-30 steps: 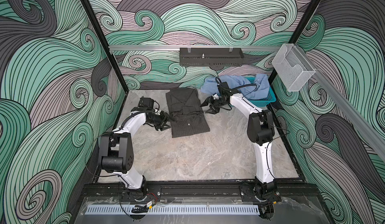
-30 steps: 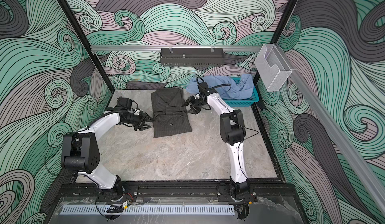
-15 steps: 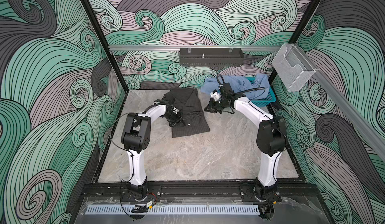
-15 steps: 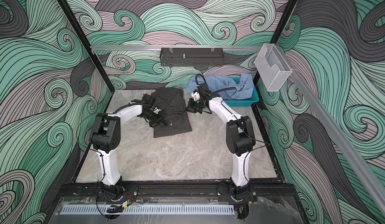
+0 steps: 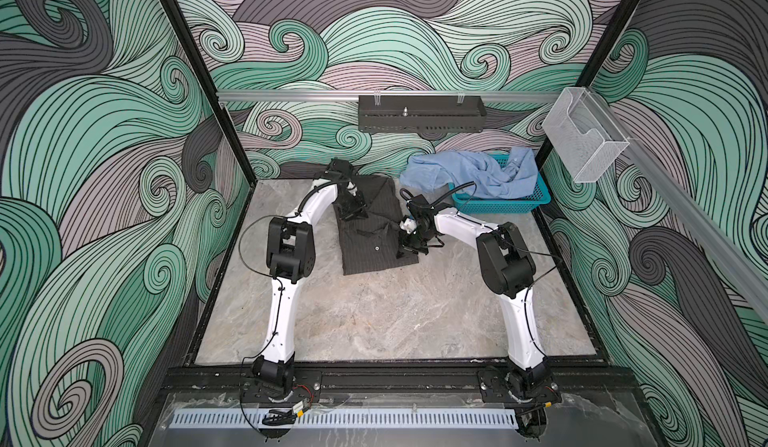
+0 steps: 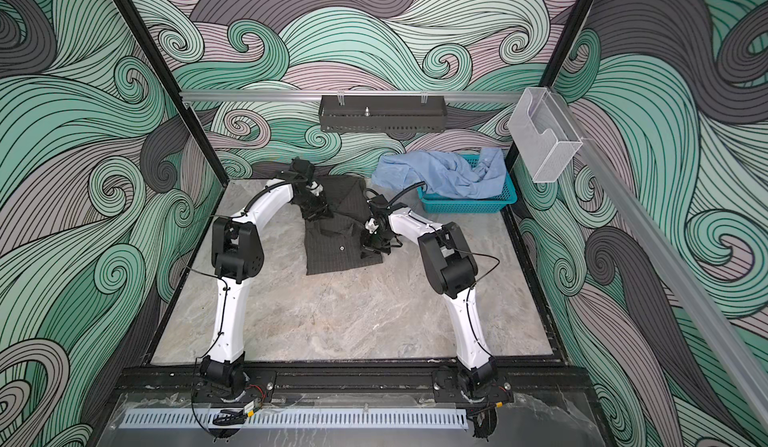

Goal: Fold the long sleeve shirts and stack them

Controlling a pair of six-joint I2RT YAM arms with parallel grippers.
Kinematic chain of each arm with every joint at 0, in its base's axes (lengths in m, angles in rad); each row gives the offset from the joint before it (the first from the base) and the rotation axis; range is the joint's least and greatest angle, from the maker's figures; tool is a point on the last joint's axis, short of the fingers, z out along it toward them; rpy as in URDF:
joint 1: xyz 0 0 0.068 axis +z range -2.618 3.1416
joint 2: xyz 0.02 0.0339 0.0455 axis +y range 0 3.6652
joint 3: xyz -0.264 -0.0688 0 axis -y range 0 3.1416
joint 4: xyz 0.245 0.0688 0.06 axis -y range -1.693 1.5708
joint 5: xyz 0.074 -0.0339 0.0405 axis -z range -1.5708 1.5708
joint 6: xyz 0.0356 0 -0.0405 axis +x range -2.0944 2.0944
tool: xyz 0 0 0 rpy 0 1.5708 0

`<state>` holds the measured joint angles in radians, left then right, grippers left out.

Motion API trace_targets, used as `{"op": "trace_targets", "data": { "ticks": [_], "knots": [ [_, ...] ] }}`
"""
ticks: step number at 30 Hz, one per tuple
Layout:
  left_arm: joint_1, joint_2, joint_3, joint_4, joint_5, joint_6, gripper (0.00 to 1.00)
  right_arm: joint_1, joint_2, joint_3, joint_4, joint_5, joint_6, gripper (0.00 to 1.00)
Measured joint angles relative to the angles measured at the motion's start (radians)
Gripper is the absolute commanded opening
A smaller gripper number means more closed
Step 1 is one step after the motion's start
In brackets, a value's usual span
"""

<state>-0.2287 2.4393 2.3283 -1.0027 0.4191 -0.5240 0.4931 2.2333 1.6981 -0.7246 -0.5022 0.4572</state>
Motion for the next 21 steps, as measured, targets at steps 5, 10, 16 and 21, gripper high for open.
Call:
{"op": "trace_targets", "data": {
  "ticks": [5, 10, 16, 21],
  "knots": [
    [0.041, 0.171, 0.301, -0.102, 0.000, 0.002, 0.24, -0.006, 0.000, 0.036, -0.007, 0.016, -0.005, 0.00],
    [0.069, -0.033, -0.017, -0.046, 0.013, -0.005, 0.35, -0.008, 0.005, 0.105, -0.021, 0.047, -0.005, 0.01],
    [0.069, -0.517, -0.561, 0.158, 0.050, -0.064, 0.38, -0.011, 0.113, 0.322, -0.039, 0.072, -0.004, 0.01],
    [0.069, -0.643, -0.728, 0.227, 0.096, -0.090, 0.38, -0.019, 0.330, 0.648, -0.077, 0.098, 0.001, 0.02]
  ]
}}
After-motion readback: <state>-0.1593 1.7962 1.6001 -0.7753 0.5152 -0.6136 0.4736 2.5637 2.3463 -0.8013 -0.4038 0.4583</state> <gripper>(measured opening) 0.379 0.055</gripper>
